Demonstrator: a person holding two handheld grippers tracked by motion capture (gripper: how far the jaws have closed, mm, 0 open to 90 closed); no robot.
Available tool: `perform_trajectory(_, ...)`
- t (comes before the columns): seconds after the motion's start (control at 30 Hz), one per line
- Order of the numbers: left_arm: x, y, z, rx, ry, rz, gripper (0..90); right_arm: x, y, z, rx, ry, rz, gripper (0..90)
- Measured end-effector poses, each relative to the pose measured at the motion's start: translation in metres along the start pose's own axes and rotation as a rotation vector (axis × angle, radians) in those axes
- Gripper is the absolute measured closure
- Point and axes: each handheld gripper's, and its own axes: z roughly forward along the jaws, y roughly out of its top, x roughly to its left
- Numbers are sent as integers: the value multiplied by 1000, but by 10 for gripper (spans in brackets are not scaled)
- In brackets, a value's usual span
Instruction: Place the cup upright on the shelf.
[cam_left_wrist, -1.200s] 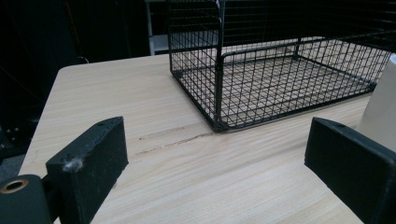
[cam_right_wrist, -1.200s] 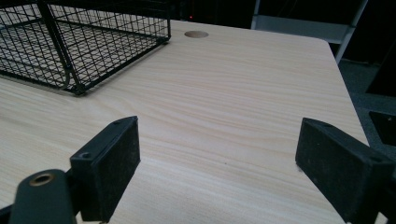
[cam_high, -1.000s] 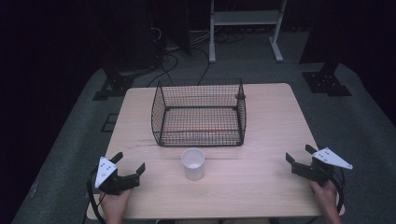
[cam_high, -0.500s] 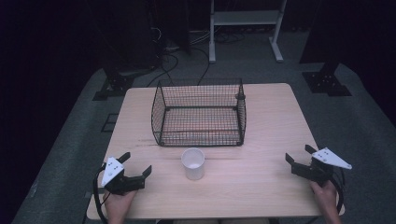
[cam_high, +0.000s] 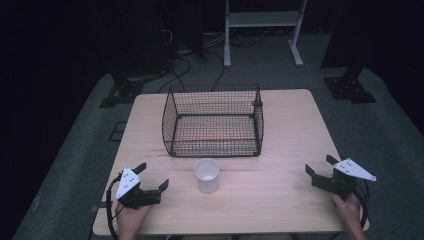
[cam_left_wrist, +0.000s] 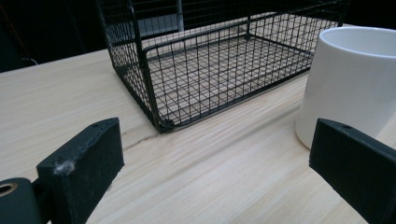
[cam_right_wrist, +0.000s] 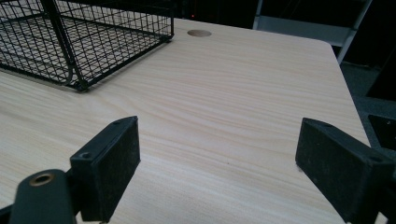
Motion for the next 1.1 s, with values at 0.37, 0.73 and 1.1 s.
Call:
perform_trajectory(0.37,-14,7,4,0,-65,41,23,0,0,0,1,-2,3,130)
perform_trajectory(0.73,-28,13,12,7,-115,82,23,0,0,0,0,0,4,130)
perform_trajectory(1.1,-38,17,17,4,-175,101,23,0,0,0,1,-2,4,130)
